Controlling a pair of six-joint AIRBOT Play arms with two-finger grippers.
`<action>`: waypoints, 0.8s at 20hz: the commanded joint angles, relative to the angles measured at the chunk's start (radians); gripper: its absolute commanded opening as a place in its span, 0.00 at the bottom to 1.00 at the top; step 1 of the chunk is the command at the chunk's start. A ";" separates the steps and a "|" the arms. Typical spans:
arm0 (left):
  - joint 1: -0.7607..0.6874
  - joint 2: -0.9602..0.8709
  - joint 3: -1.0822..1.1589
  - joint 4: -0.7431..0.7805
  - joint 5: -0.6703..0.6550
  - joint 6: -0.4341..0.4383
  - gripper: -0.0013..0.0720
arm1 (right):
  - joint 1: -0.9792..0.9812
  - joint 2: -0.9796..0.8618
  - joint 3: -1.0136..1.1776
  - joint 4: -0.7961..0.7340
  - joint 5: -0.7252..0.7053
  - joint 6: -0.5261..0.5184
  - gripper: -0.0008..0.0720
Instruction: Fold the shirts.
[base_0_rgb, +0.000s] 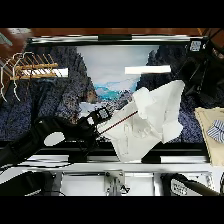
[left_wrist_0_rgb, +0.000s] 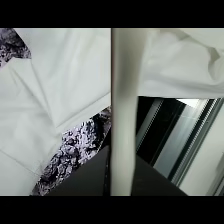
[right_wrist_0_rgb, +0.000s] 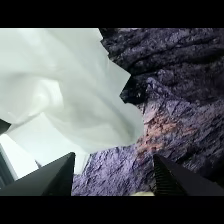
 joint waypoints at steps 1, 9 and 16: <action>0.005 -0.006 -0.001 -0.008 -0.008 0.033 0.07 | 0.016 -0.018 -0.001 0.048 -0.042 -0.072 0.87; 0.039 -0.005 0.000 0.014 -0.005 0.100 0.07 | 0.095 -0.086 -0.003 0.066 0.023 -0.080 0.86; 0.142 -0.005 0.013 -0.082 0.003 0.244 0.07 | 0.095 -0.088 -0.108 0.088 0.042 -0.101 0.76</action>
